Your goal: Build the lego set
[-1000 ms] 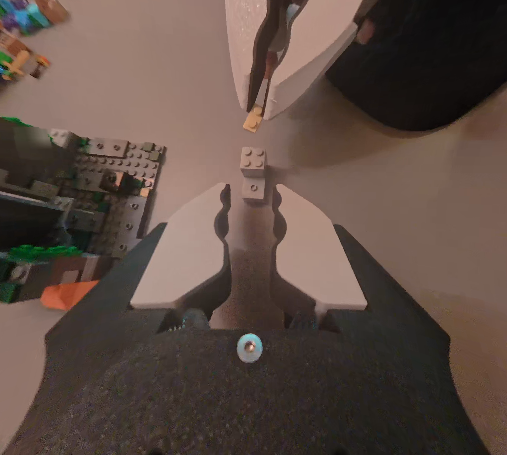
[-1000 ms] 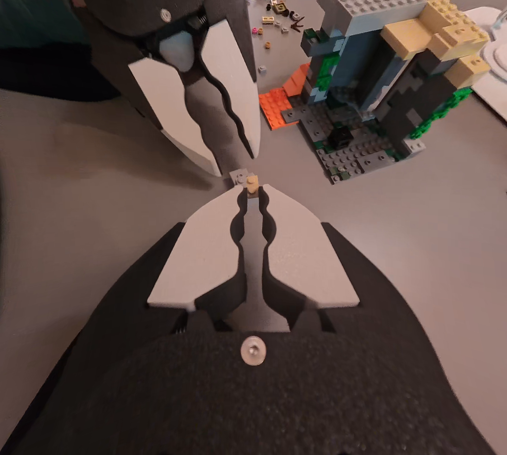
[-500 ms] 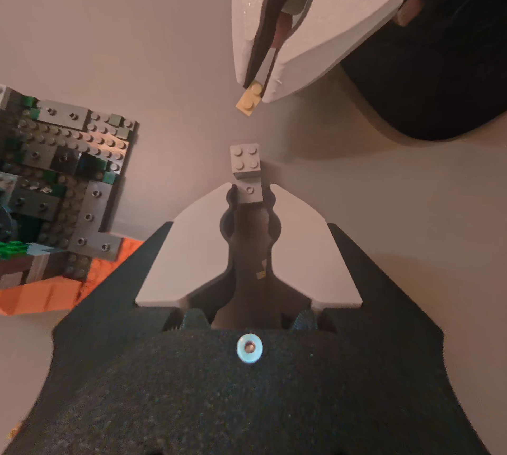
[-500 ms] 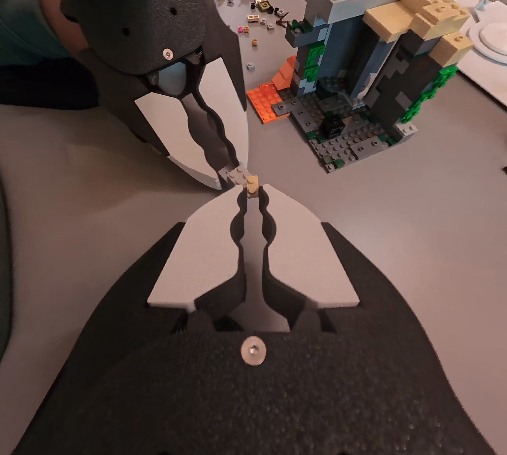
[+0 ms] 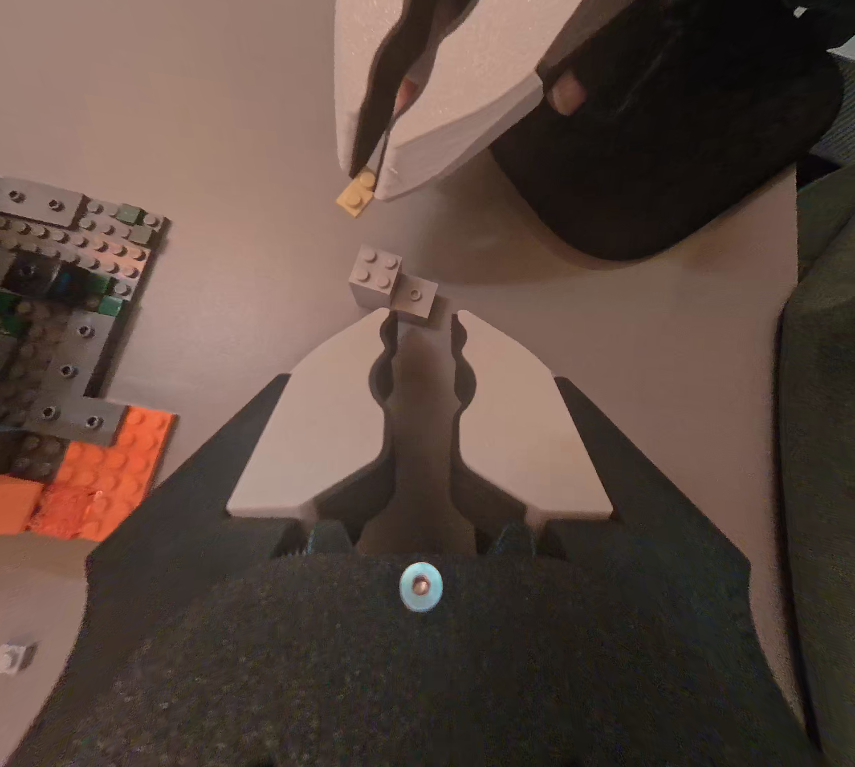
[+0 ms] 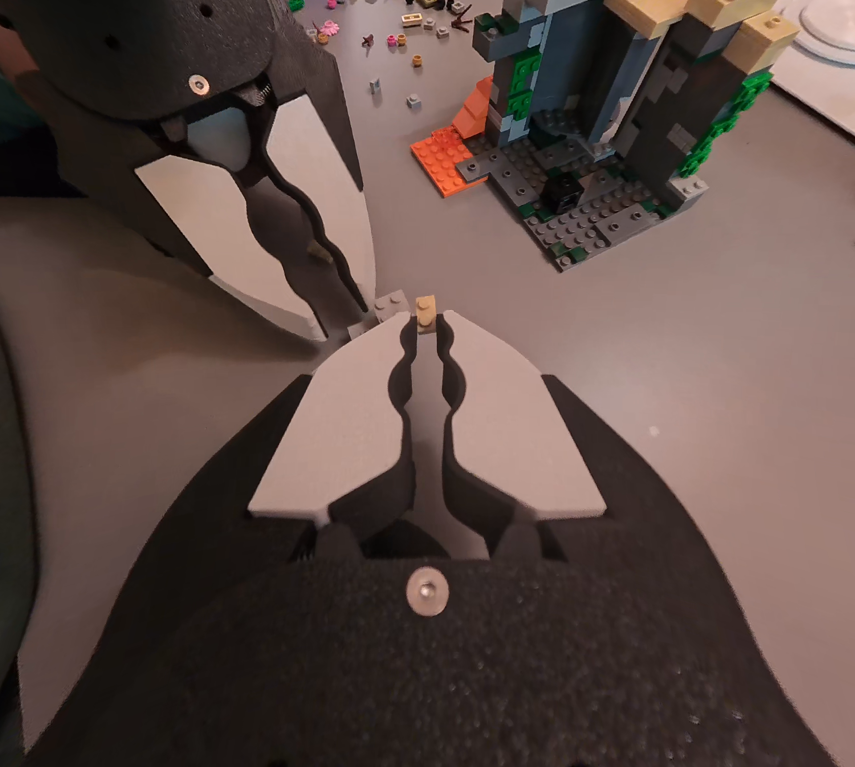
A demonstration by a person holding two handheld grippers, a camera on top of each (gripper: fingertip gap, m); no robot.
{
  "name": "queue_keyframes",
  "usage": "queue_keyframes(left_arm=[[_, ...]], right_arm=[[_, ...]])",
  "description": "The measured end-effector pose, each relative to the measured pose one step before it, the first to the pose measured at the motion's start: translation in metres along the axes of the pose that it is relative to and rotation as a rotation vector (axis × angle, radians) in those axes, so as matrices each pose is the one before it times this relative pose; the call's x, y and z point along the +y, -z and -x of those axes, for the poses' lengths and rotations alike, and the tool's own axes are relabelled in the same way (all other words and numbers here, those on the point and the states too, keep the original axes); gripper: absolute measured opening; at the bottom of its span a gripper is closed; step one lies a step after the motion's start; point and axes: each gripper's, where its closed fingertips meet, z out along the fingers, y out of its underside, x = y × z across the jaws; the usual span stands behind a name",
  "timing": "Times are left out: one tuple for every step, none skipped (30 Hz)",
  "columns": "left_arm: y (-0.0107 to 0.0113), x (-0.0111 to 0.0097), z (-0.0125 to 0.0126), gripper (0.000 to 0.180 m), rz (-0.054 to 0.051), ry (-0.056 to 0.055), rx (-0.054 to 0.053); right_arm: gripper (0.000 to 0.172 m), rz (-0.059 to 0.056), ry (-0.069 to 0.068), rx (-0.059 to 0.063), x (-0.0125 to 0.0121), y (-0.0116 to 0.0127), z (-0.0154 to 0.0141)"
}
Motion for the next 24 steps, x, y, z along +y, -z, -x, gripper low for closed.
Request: queue_keyframes(left_arm=[[0.00079, -0.00052, 0.00189, 0.021, -0.006, -0.0021, -0.0061], [0.0003, 0.00028, 0.0027, 0.021, -0.0027, -0.0039, -0.0089], [0.00021, 0.00053, 0.00327, 0.021, -0.0014, -0.0038, -0.0109], [0.00011, 0.00052, 0.00316, 0.021, -0.0026, -0.004, -0.0097], [0.0002, 0.00012, 0.00218, 0.021, -0.0045, -0.005, -0.0041], [0.00033, -0.0003, 0.00147, 0.021, -0.0069, -0.0035, -0.0009], [0.00031, -0.00056, 0.00167, 0.021, -0.0083, -0.0023, -0.0031], [0.00018, -0.00042, 0.00134, 0.021, -0.0088, -0.0034, -0.0029], [0.00017, -0.00033, 0.00096, 0.021, -0.0073, -0.0028, -0.0021], [0.00007, -0.00049, 0.0003, 0.021, -0.0084, -0.0035, 0.0001], [0.00009, -0.00096, -0.00033, 0.021, -0.0098, -0.0055, 0.0019], [-0.00008, -0.00082, -0.00014, 0.021, -0.0073, -0.0059, -0.0006], [-0.00021, -0.00023, 0.00028, 0.021, -0.0029, -0.0055, -0.0029], [-0.00028, -0.00022, 0.00012, 0.021, -0.0017, -0.0045, -0.0018], [-0.00022, -0.00062, 0.00006, 0.021, -0.0043, -0.0026, -0.0006], [-0.00014, -0.00059, -0.00002, 0.021, -0.0048, -0.0006, 0.0015], [-0.00006, -0.00023, 0.00015, 0.021, -0.0025, 0.0012, 0.0007], [-0.00019, 0.00001, 0.00012, 0.021, -0.0012, 0.0007, 0.0019], [-0.00022, -0.00019, -0.00023, 0.021, -0.002, 0.0, 0.0025], [-0.00014, -0.00025, -0.00028, 0.021, -0.0019, -0.0005, 0.0024], [-0.00005, -0.00023, -0.00032, 0.021, -0.0009, -0.0009, 0.0013], [-0.00017, -0.00018, -0.00012, 0.021, -0.0006, -0.0014, -0.0001], [-0.00011, -0.00028, -0.00036, 0.021, -0.001, -0.0018, 0.0005], [-0.00011, -0.00029, -0.00042, 0.021, -0.001, -0.0018, 0.001]], right_arm=[[0.007, -0.0029, 0.0, -0.0101, -0.00067, -0.00065, 0.0022], [0.007, -0.003, 0.0031, -0.0091, -0.0007, -0.00107, 0.00203], [0.007, 0.0008, 0.0067, -0.0076, -0.00033, -0.00151, 0.00144], [0.007, 0.0035, 0.0085, -0.0081, -0.00001, -0.00186, 0.00091], [0.007, 0.0075, 0.0044, -0.0068, 0.00043, -0.00197, 0.00008], [0.007, 0.0075, 0.0027, -0.0153, 0.0003, -0.00173, 0.00088], [0.007, 0.0035, -0.0001, -0.021, -0.00041, -0.00152, 0.00146], [0.007, 0.0042, -0.0021, -0.0204, -0.00029, -0.00118, 0.00104], [0.007, 0.0078, 0.0008, -0.0191, 0.00022, -0.00119, 0.00084], [0.007, 0.0112, 0.005, -0.0199, 0.0008, -0.00111, 0.00116], [0.007, 0.0118, 0.006, -0.0153, 0.00088, -0.00103, 0.00054], [0.007, 0.0133, 0.006, -0.0113, 0.00103, -0.00096, 0.00011], [0.007, 0.0105, 0.0054, -0.0042, 0.00063, -0.00066, -0.00089], [0.007, 0.0073, 0.0056, -0.0023, 0.0, -0.00037, -0.001], [0.007, 0.0091, 0.0063, -0.0094, 0.00031, -0.00035, 0.0003], [0.007, 0.0109, 0.0051, -0.0119, 0.00051, -0.00044, 0.00107], [0.007, 0.0076, 0.0044, -0.0057, 0.00029, -0.00057, 0.00032], [0.007, 0.0073, 0.0058, -0.0067, 0.00056, -0.00072, 0.0006], [0.007, 0.0063, 0.0062, -0.0069, 0.00059, -0.00065, 0.00093], [0.007, 0.0051, 0.006, -0.001, 0.00037, -0.00062, 0.00006], [0.008, 0.0059, 0.0055, 0.0007, 0.0007, -0.00042, -0.00033], [0.008, 0.0042, 0.005, -0.0021, 0.00045, -0.00026, 0.00003], [0.008, -0.0013, 0.0034, -0.0002, -0.00021, 0.00003, -0.00034], [0.008, 0.0007, 0.003, -0.0004, 0.00009, 0.00008, -0.00048]])
